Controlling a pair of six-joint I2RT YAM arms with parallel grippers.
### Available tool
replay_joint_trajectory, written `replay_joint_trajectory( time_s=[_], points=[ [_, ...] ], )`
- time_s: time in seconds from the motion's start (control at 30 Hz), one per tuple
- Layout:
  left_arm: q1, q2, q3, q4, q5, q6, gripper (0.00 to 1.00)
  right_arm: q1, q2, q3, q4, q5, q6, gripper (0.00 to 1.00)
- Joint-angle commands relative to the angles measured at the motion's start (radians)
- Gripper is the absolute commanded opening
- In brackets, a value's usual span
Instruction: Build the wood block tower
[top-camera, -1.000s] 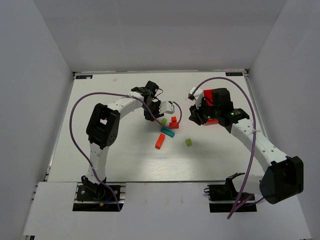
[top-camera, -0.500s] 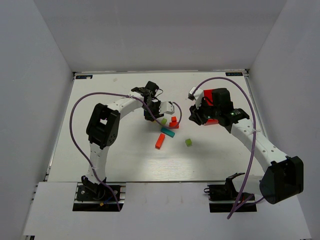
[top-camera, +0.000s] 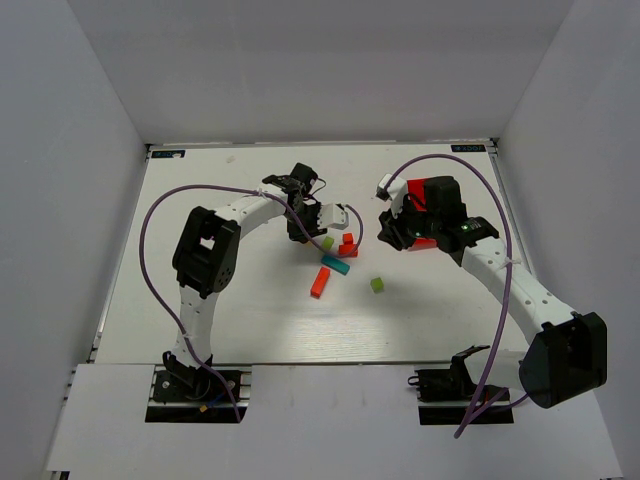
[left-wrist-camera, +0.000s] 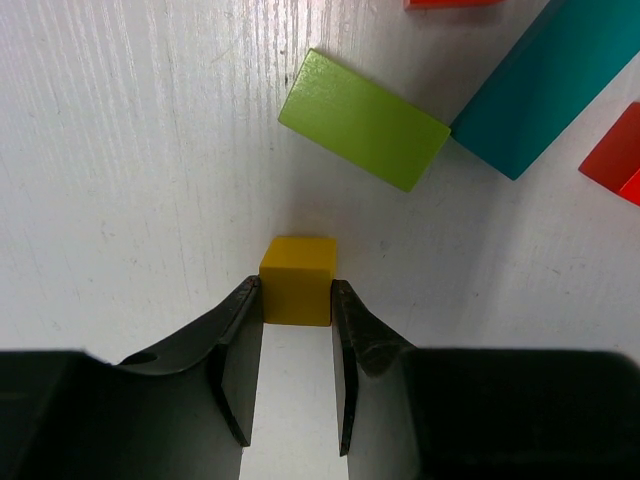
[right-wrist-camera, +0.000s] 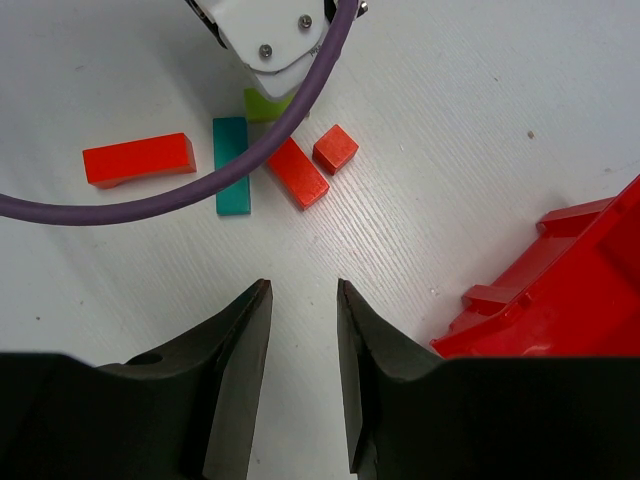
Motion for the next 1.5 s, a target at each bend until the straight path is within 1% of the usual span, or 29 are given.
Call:
replay_joint_trajectory(
  time_s=[0.0, 0.1, 0.13, 0.37, 0.4, 0.53, 0.57, 0.6, 0.67, 0.7, 0.73, 0.83, 0.93, 1.07, 1.17, 1.2, 1.23, 1.3, 1.33, 1.37, 1.43, 1.47],
  points=[
    [-0.001, -0.009, -0.007, 0.008, 0.006, 0.006, 0.39, -0.001, -0.017, -0.006, 0.013, -0.001, -0.011, 0.39],
    [-0.001, -0.009, -0.007, 0.008, 0.006, 0.006, 0.39, -0.001, -0.017, -0.008, 0.013, -0.004, -0.012, 0.39],
    [-0.001, -0.009, -0.007, 0.008, 0.006, 0.006, 0.49, -0.002, -0.015, -0.008, 0.011, -0.004, -0.012, 0.39],
    [-0.001, -0.009, -0.007, 0.008, 0.006, 0.006, 0.5, -0.002, -0.017, -0.008, 0.011, -0.004, -0.012, 0.39],
    [-0.001, -0.009, -0.007, 0.008, 0.006, 0.006, 0.63, -0.002, -0.015, -0.008, 0.013, -0.001, -0.012, 0.39],
    [-0.001, -0.009, -0.007, 0.008, -0.003, 0.006, 0.65, -0.002, -0.018, -0.009, 0.01, -0.002, -0.015, 0.39],
    [-0.001, -0.009, -0.007, 0.008, -0.003, 0.006, 0.66, -0.002, -0.015, -0.009, 0.011, -0.002, -0.014, 0.39],
    [-0.001, -0.02, -0.007, 0.008, -0.003, 0.006, 0.81, -0.002, -0.015, -0.008, 0.008, -0.002, -0.015, 0.39],
    [-0.001, -0.029, -0.016, 0.017, -0.003, -0.003, 0.83, -0.002, -0.017, -0.011, 0.011, -0.002, -0.014, 0.39],
    [-0.001, -0.041, -0.025, 0.017, -0.003, -0.003, 0.87, -0.001, -0.018, -0.009, 0.01, -0.001, -0.015, 0.39],
    [-0.001, -0.041, -0.025, 0.017, -0.003, -0.003, 1.0, -0.001, -0.017, -0.009, 0.01, -0.002, -0.015, 0.39],
    [-0.001, -0.093, -0.047, 0.04, -0.003, -0.012, 1.0, 0.001, -0.018, -0.009, 0.005, 0.005, -0.016, 0.39],
    [0.008, -0.144, -0.071, 0.084, 0.009, -0.044, 1.0, -0.002, -0.018, -0.011, 0.011, 0.01, -0.014, 0.42],
    [0.008, -0.261, -0.145, 0.15, 0.018, -0.067, 1.0, -0.004, -0.024, -0.012, 0.005, 0.016, -0.009, 0.46],
    [0.008, -0.359, -0.212, 0.222, 0.018, -0.115, 1.0, -0.004, -0.027, -0.015, 0.005, 0.025, -0.008, 0.49],
    [0.008, -0.412, -0.229, 0.27, 0.018, -0.128, 1.0, -0.005, -0.027, -0.017, 0.007, 0.03, -0.009, 0.49],
    [0.008, -0.443, -0.249, 0.305, -0.003, -0.174, 1.0, -0.005, -0.026, -0.021, 0.005, 0.035, -0.009, 0.49],
    [0.008, -0.509, -0.324, 0.386, -0.032, -0.24, 1.0, -0.004, -0.018, -0.029, 0.007, 0.039, -0.011, 0.49],
    [0.008, -0.544, -0.355, 0.472, -0.069, -0.272, 1.0, -0.004, -0.014, -0.034, 0.004, 0.041, -0.012, 0.49],
    [-0.005, -0.622, -0.425, 0.529, -0.109, -0.384, 0.94, -0.002, 0.011, -0.032, 0.001, 0.047, -0.011, 0.49],
    [-0.005, -0.705, -0.488, 0.661, -0.173, -0.513, 0.88, 0.002, 0.032, -0.032, -0.004, 0.058, -0.005, 0.49],
    [-0.005, -0.782, -0.517, 0.675, -0.174, -0.662, 0.74, 0.007, 0.077, -0.021, -0.009, 0.068, 0.003, 0.49]
  ],
)
